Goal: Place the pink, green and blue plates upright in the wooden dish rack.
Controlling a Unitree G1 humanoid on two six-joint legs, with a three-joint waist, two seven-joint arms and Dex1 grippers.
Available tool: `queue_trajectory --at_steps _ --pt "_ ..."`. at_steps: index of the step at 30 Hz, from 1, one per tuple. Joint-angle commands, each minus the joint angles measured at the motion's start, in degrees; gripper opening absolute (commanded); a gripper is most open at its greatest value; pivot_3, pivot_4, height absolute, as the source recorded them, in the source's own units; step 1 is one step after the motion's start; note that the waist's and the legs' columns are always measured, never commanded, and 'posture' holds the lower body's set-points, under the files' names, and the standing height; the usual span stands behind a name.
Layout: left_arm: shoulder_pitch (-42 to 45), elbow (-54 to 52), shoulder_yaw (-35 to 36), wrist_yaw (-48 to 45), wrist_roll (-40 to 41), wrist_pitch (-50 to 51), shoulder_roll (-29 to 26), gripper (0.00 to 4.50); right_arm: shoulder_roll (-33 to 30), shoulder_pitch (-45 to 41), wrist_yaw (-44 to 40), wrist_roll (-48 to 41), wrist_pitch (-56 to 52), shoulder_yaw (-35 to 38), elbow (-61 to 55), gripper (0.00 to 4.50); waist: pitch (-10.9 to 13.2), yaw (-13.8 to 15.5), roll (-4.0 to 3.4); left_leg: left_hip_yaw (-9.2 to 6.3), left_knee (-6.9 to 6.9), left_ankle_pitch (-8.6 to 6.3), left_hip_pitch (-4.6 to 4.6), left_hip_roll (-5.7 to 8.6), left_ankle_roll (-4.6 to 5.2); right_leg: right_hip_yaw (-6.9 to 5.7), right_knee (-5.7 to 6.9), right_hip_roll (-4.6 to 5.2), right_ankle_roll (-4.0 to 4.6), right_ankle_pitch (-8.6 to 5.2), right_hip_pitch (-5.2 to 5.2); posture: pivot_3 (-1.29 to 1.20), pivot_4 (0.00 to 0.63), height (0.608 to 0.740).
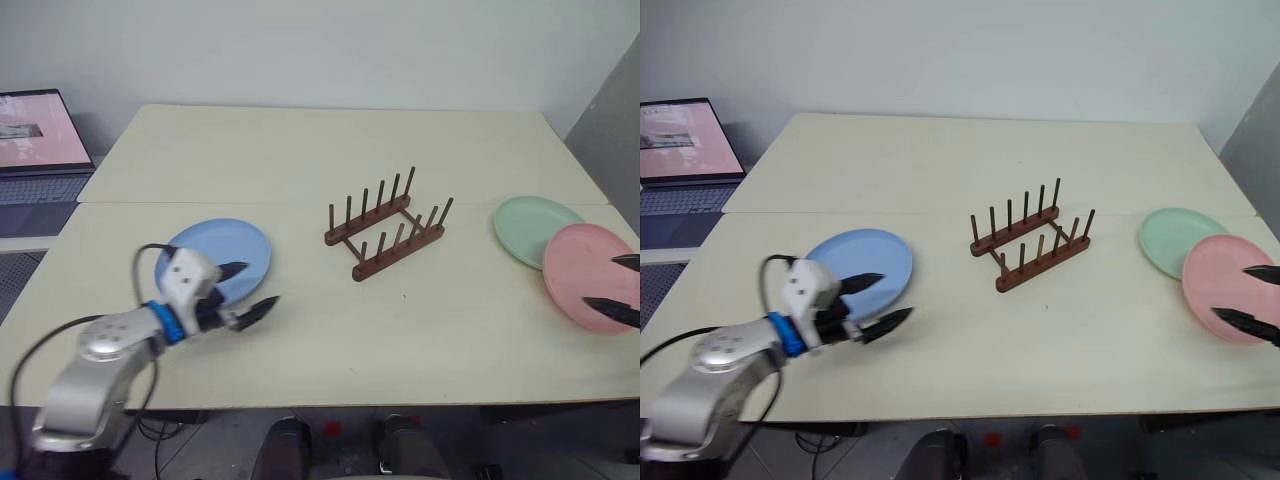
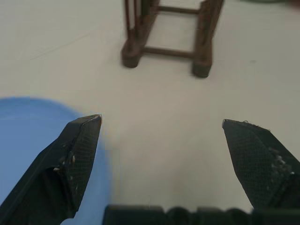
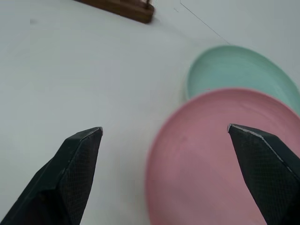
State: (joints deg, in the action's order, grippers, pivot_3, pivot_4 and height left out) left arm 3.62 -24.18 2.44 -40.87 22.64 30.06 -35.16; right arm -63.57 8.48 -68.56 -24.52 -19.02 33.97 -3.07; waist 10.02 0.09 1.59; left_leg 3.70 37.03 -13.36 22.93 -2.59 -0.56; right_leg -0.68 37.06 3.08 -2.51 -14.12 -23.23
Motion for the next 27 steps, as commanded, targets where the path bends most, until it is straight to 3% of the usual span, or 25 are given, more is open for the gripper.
queue_trajectory --at_steps 1,6,12,18,24,27 --pt "3.4 1.3 -6.6 3.3 -3.7 -0.7 4.3 4.5 0.8 0.5 0.9 -4.9 -6.0 2.2 -9.3 4.48 0.0 0.0 0.02 -0.01 0.01 0.0 0.0 0.02 0.0 0.0 0.0 -0.01 -0.01 0.0 0.01 0.0 0.15 0.74" --pt "9.4 13.7 -13.4 7.0 -9.6 -6.9 13.8 4.5 3.2 0.1 4.3 -10.4 -13.0 0.6 -21.1 4.48 0.0 0.1 0.04 -0.1 0.05 0.0 0.0 0.2 0.01 -0.03 0.02 -0.07 -0.02 0.01 0.03 0.0 0.15 0.74" --pt "15.9 28.4 -17.1 5.3 -13.4 -14.4 19.7 4.5 4.2 -1.2 7.5 -13.6 -17.2 -1.0 -27.3 4.48 0.0 0.2 0.09 -0.18 0.07 0.0 0.04 0.33 0.01 -0.05 -0.01 -0.07 -0.01 0.02 0.04 0.0 0.15 0.74" --pt "22.5 40.3 -17.7 5.2 -16.7 -20.1 23.8 4.5 5.1 -1.0 9.0 -15.3 -19.3 -1.5 -29.6 4.48 0.0 0.8 0.1 -0.24 0.08 0.01 0.08 0.37 0.01 -0.09 -0.03 -0.06 -0.02 0.03 0.04 0.0 0.15 0.74" --pt "25.2 44.2 -17.7 3.2 -17.4 -21.4 25.6 4.5 6.3 0.3 10.2 -15.8 -19.9 -1.3 -31.3 4.48 0.0 0.9 0.1 -0.25 0.09 0.0 0.09 0.36 0.01 -0.1 -0.02 -0.06 -0.04 0.03 0.04 0.0 0.15 0.74" --pt "25.1 44.8 -18.6 2.4 -18.2 -21.9 26.3 3.71 6.9 0.9 10.6 -15.5 -19.6 -1.6 -31.6 4.5 0.0 1.1 0.1 -0.25 0.09 0.01 0.08 0.37 0.01 -0.1 -0.02 -0.06 -0.04 0.04 0.04 0.0 0.15 0.74"
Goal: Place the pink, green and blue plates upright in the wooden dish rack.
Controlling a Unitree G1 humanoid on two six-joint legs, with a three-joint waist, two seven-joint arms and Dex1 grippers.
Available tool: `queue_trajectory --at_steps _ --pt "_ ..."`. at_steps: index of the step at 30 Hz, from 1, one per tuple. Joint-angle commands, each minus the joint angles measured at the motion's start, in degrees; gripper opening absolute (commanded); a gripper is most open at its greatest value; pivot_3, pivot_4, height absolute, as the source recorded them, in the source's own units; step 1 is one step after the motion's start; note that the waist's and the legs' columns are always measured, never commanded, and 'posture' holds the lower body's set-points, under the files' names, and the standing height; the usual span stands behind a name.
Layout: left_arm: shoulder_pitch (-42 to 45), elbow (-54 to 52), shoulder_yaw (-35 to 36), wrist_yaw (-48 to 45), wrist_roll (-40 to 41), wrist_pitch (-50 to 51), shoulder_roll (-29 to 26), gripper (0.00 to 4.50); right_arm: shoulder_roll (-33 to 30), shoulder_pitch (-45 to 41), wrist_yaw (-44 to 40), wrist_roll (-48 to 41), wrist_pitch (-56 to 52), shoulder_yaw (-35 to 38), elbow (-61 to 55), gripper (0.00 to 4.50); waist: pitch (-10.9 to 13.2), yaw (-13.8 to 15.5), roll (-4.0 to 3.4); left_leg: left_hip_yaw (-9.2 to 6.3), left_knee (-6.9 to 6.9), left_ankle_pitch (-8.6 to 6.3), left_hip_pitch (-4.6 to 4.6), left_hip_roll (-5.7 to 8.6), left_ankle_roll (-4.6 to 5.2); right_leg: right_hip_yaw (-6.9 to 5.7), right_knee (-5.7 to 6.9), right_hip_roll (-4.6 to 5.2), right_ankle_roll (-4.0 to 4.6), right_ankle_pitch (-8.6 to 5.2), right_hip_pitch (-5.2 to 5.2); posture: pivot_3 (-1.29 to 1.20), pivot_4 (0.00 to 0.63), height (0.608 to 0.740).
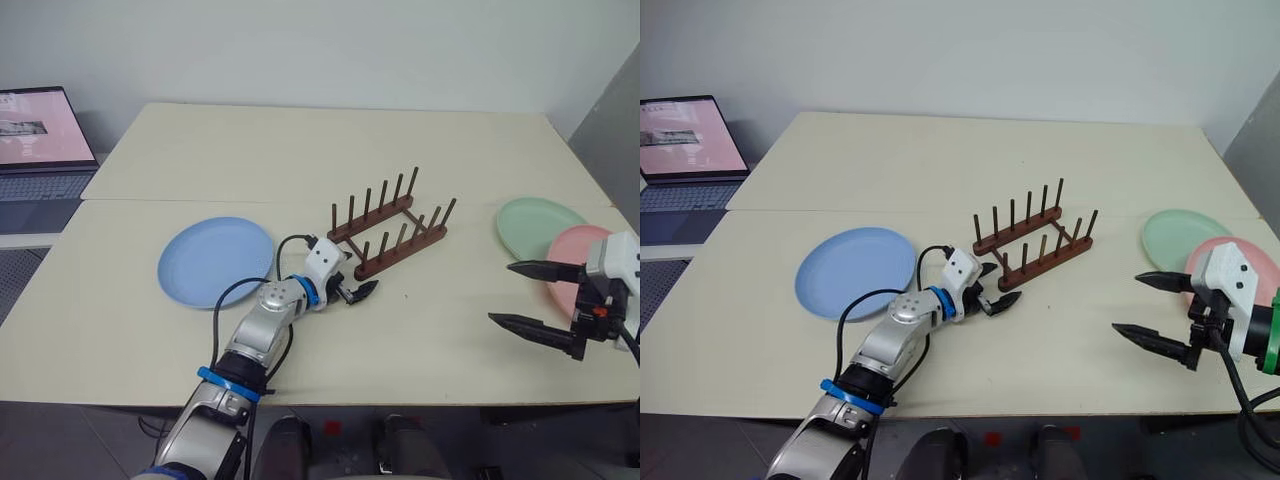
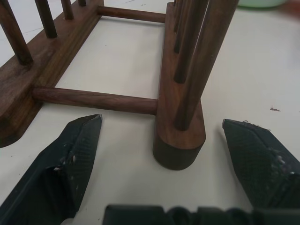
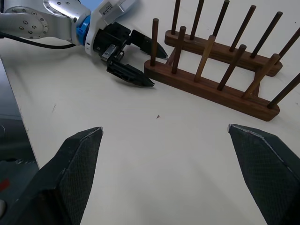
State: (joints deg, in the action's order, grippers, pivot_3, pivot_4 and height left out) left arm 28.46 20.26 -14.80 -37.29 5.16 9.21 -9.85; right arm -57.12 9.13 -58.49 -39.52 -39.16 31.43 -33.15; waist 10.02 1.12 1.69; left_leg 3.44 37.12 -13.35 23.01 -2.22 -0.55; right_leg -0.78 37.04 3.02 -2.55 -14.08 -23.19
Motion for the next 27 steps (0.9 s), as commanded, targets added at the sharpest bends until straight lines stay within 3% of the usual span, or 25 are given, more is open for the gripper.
queue_trajectory --at_steps 1,9,13,20,27 --pt "0.3 0.6 -1.6 -1.0 -1.2 -1.3 1.4 3.39 0.6 0.3 0.7 -0.5 0.6 0.8 -1.6 4.5 0.0 0.1 0.0 0.0 0.0 0.0 0.0 0.0 0.0 0.0 0.0 0.0 0.0 0.0 0.0 0.0 0.15 0.74" --pt "1.5 3.8 -0.5 1.9 -3.8 -3.6 2.8 1.06 1.7 1.3 1.2 0.0 1.4 0.1 -1.8 4.5 0.0 0.3 0.0 -0.03 0.07 0.0 0.0 0.06 0.0 0.0 0.0 0.03 -0.05 0.03 0.05 0.0 0.15 0.74" --pt "0.7 1.9 0.6 -1.0 -2.3 -7.2 1.1 1.05 2.2 3.1 1.3 0.9 2.2 0.9 -2.3 4.5 0.0 0.3 0.01 -0.04 0.12 0.01 0.0 0.06 0.01 0.02 0.0 0.04 -0.11 0.08 0.05 0.0 0.15 0.74" --pt "-0.9 -6.1 -2.9 -17.6 1.3 -9.5 -5.6 1.05 2.9 15.2 -3.0 5.1 5.3 7.2 -3.6 4.5 0.0 0.2 0.0 0.0 -0.03 0.0 0.03 0.0 0.01 -0.01 -0.05 0.01 0.18 0.17 -0.04 0.0 0.15 0.74" --pt "3.3 -2.1 -6.0 -26.7 0.9 -10.8 -4.9 1.05 5.9 21.4 -2.9 6.3 6.5 9.2 -6.1 4.5 0.0 0.2 0.02 0.0 0.11 0.0 0.04 0.0 0.01 0.01 -0.04 0.02 -0.04 0.04 0.0 0.0 0.15 0.74"
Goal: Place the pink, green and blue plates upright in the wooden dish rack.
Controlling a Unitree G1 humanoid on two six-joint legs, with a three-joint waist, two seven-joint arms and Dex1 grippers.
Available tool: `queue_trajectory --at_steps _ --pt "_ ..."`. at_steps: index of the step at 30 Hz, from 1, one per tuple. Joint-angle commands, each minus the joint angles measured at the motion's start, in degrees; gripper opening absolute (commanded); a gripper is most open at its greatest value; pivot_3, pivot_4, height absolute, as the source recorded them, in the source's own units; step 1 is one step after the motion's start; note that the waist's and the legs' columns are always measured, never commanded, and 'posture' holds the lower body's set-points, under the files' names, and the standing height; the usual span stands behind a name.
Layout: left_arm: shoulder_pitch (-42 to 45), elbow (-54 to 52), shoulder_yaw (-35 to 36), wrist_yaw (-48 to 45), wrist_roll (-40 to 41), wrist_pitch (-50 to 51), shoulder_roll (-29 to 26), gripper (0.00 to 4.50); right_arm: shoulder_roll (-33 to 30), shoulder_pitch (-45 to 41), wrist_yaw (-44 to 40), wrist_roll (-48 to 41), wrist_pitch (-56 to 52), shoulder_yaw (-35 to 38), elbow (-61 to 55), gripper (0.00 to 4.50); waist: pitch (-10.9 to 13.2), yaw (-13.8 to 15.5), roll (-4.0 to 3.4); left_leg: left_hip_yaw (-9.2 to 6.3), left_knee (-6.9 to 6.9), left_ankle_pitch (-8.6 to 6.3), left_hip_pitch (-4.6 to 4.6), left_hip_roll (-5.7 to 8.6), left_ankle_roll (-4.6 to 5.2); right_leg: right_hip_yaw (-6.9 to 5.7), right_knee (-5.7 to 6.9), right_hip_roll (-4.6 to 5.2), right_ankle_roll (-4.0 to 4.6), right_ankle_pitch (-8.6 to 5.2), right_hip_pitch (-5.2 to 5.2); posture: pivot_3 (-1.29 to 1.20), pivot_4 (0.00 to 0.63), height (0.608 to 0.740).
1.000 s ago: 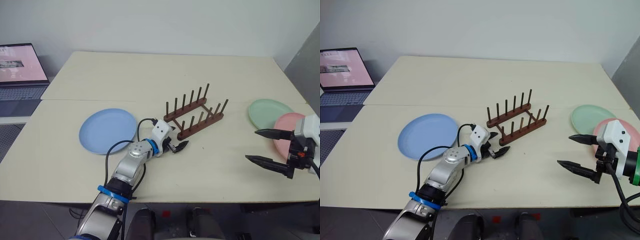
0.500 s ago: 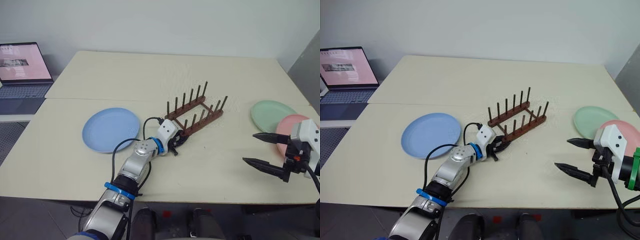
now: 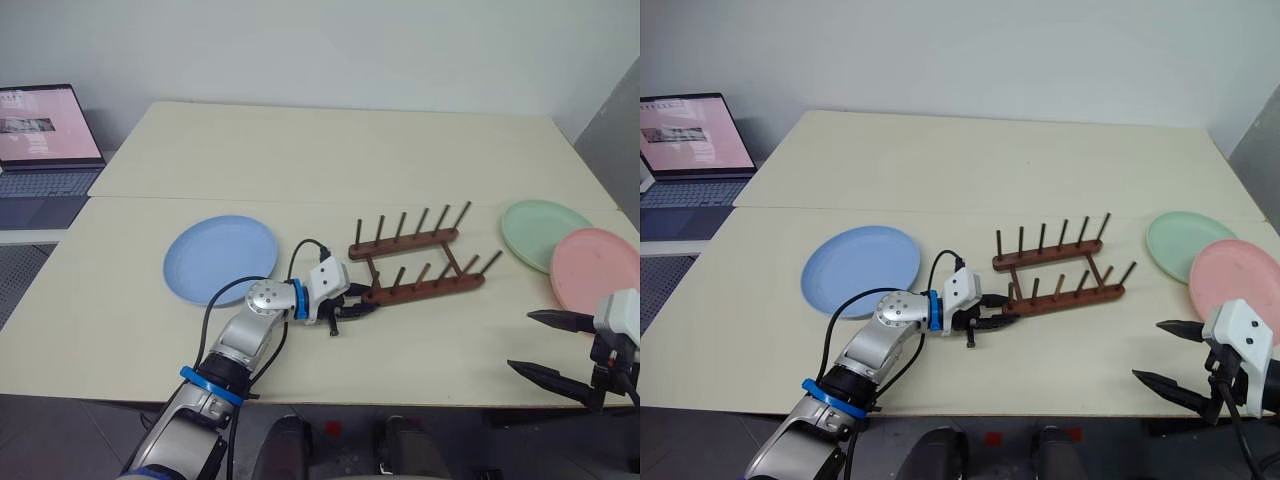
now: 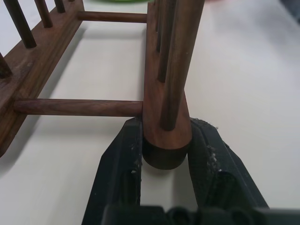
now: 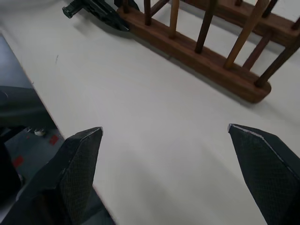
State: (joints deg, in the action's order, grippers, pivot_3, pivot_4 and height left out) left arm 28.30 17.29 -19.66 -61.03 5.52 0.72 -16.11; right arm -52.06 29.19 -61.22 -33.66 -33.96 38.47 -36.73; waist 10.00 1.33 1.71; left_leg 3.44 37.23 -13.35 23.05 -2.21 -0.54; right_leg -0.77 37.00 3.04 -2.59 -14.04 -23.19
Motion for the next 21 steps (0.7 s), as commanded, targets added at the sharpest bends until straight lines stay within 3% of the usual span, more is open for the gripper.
queue_trajectory --at_steps 1,11,20,21 --pt "4.6 2.7 -1.5 -3.6 0.2 -2.9 2.0 1.05 1.2 2.1 -0.1 0.7 1.4 2.3 -2.9 4.5 0.0 0.0 -0.01 -0.01 0.02 0.0 0.0 0.01 0.0 -0.01 0.01 0.0 0.03 -0.01 0.0 0.0 0.15 0.74" --pt "11.8 16.6 -1.6 -6.5 -2.0 -7.6 7.1 1.05 3.8 6.0 1.1 1.2 1.5 3.7 -5.8 4.5 0.0 -0.2 0.03 -0.05 -0.01 -0.01 0.01 0.04 0.01 0.0 -0.01 -0.03 -0.02 0.01 -0.02 0.0 0.15 0.74" --pt "12.6 20.8 -1.4 -6.8 -3.7 -10.6 8.1 1.05 3.7 5.4 2.9 1.4 1.1 2.6 -5.7 4.5 0.0 -0.1 0.05 -0.05 -0.01 -0.01 0.02 0.05 0.01 0.0 -0.02 -0.02 -0.02 0.01 -0.02 0.0 0.15 0.74" --pt "12.6 20.8 -1.3 -6.7 -3.6 -10.5 8.0 1.4 3.7 5.3 3.0 1.4 1.1 2.6 -5.7 4.5 0.0 -0.1 0.05 -0.05 -0.01 -0.01 0.02 0.04 0.01 0.01 -0.02 -0.02 -0.02 0.01 -0.02 0.0 0.15 0.74"
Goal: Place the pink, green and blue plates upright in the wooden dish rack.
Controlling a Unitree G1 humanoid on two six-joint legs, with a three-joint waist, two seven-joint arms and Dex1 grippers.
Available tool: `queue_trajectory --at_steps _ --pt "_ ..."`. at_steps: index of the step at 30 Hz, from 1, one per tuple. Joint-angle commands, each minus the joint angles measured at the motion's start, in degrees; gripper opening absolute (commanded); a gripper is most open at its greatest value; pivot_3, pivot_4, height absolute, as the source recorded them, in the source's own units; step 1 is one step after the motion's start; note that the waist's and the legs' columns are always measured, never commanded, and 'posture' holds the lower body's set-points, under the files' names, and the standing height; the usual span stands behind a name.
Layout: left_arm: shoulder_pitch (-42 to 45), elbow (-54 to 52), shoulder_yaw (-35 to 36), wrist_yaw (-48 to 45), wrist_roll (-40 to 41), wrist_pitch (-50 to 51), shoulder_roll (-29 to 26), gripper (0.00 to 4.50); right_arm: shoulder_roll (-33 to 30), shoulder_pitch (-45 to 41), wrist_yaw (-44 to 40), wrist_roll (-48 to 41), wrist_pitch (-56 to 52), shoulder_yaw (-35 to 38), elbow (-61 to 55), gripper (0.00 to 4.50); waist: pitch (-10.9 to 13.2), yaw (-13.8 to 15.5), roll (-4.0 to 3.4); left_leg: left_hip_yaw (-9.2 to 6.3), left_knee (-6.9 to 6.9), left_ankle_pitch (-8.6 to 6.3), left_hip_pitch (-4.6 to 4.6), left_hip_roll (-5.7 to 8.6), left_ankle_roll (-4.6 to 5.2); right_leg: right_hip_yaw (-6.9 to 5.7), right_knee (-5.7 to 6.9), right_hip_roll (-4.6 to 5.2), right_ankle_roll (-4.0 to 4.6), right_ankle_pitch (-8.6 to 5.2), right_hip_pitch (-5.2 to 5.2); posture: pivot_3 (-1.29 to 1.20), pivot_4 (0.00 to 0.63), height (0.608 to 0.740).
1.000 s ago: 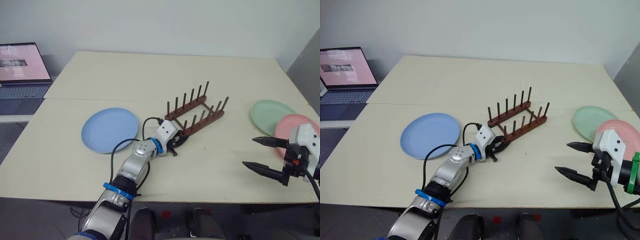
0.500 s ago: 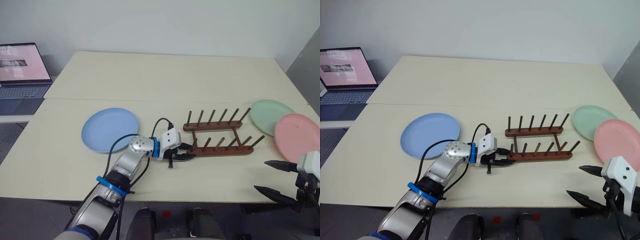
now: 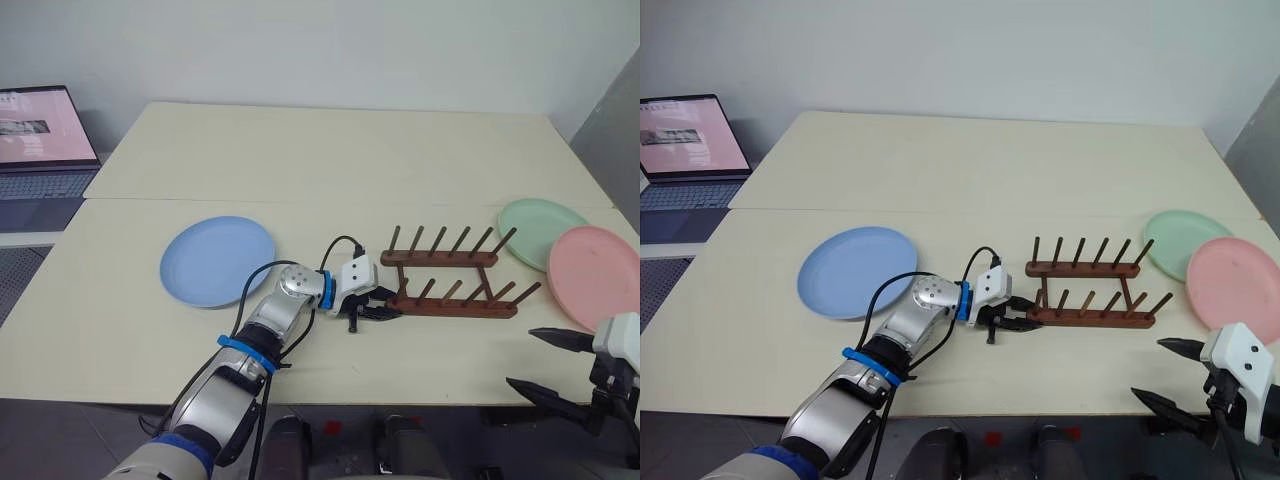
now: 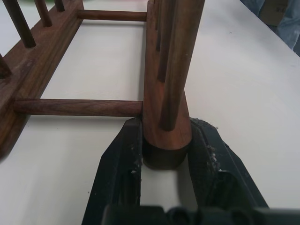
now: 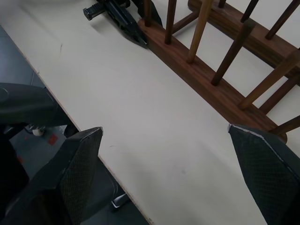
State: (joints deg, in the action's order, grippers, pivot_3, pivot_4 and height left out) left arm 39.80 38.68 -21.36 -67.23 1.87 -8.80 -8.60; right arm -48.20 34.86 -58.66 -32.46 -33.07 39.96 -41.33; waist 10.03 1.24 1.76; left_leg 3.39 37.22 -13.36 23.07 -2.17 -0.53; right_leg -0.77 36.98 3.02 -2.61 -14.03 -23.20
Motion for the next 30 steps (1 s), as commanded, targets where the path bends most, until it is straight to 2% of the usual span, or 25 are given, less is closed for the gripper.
queue_trajectory --at_steps 1,2,6,9,15,16,19,24,28,29,30 --pt "1.1 -0.7 0.6 -0.9 0.2 -0.9 0.2 1.77 -0.3 -0.5 0.6 0.2 0.3 0.9 -1.0 4.5 0.0 0.0 0.0 -0.01 0.0 0.0 0.0 0.0 0.0 -0.01 0.0 0.0 0.0 0.0 0.0 0.0 0.15 0.74" --pt "1.2 -0.7 0.7 -1.3 0.4 -0.9 0.0 1.94 -0.3 -0.7 0.7 0.3 0.2 0.6 -1.0 4.5 0.0 0.0 0.0 -0.01 0.0 0.0 0.0 0.0 0.0 -0.01 0.0 0.0 0.0 0.0 0.0 0.0 0.15 0.74" --pt "1.4 -1.9 1.9 -1.2 0.5 -2.0 -1.5 3.14 -0.6 -1.6 0.9 0.7 0.3 -0.5 -0.6 4.5 0.0 0.0 0.0 -0.01 0.0 0.0 0.0 0.0 0.0 -0.01 0.01 0.0 0.0 0.0 0.0 0.0 0.15 0.74" --pt "0.1 -6.6 3.3 -1.2 0.7 -1.5 -5.4 3.92 -0.5 -2.4 1.3 1.7 1.3 -0.8 0.2 4.5 0.0 -0.3 0.01 0.0 0.0 0.0 -0.01 -0.02 0.0 0.0 0.01 -0.01 0.0 0.0 0.0 0.0 0.15 0.74" --pt "-6.1 -22.8 6.1 -2.8 3.8 7.6 -15.3 3.92 -1.8 -4.3 4.0 7.9 2.6 -4.3 3.5 4.5 0.0 -0.8 -0.04 0.0 -0.09 0.0 -0.04 -0.34 0.0 -0.02 0.02 -0.05 0.04 -0.02 -0.01 0.0 0.15 0.74" --pt "-7.4 -26.2 6.0 -3.4 4.7 10.3 -16.6 3.73 -2.4 -4.9 4.1 9.5 3.6 -5.6 4.6 4.5 0.0 -0.9 -0.04 0.02 -0.09 0.0 -0.04 -0.39 0.0 -0.01 0.02 -0.05 0.04 -0.02 -0.01 0.0 0.15 0.74" --pt "-12.1 -36.7 4.1 -5.8 7.4 17.5 -19.5 3.04 -4.3 -8.0 4.0 12.3 5.6 -9.4 7.8 3.91 0.0 -1.0 -0.05 0.07 -0.06 0.0 -0.04 -0.38 0.0 0.02 0.01 0.03 0.07 -0.04 0.0 0.0 0.15 0.74" --pt "-15.4 -43.9 0.8 -2.0 7.0 23.1 -17.2 1.48 -7.2 -14.4 3.9 15.6 7.1 -15.3 12.6 2.12 0.0 -0.6 -0.05 0.05 0.03 0.01 -0.03 -0.35 0.0 0.01 0.06 0.05 0.27 -0.15 0.02 0.0 0.15 0.74" --pt "-17.0 -43.1 -2.8 4.0 3.7 23.8 -12.6 0.21 -9.3 -18.5 3.7 19.3 8.1 -21.6 16.7 0.64 0.0 -0.7 -0.05 0.06 0.1 0.01 -0.05 -0.17 0.0 0.03 0.07 0.01 0.26 -0.14 0.05 0.0 0.15 0.74" --pt "-17.3 -42.3 -3.5 5.6 2.6 23.3 -11.6 0.0 -9.5 -19.1 3.7 20.1 8.4 -23.2 17.5 0.29 0.0 -0.7 -0.04 0.06 0.09 0.01 -0.04 -0.06 0.0 0.03 0.07 0.01 0.22 -0.12 0.05 0.0 0.15 0.74" --pt "-17.4 -41.1 -4.2 7.3 1.4 22.9 -10.5 0.0 -9.3 -20.0 4.2 21.1 8.9 -24.8 18.5 0.03 0.0 -0.7 -0.04 0.05 0.09 0.01 -0.03 -0.05 0.0 0.03 0.07 0.01 0.19 -0.1 0.04 0.0 0.15 0.74"
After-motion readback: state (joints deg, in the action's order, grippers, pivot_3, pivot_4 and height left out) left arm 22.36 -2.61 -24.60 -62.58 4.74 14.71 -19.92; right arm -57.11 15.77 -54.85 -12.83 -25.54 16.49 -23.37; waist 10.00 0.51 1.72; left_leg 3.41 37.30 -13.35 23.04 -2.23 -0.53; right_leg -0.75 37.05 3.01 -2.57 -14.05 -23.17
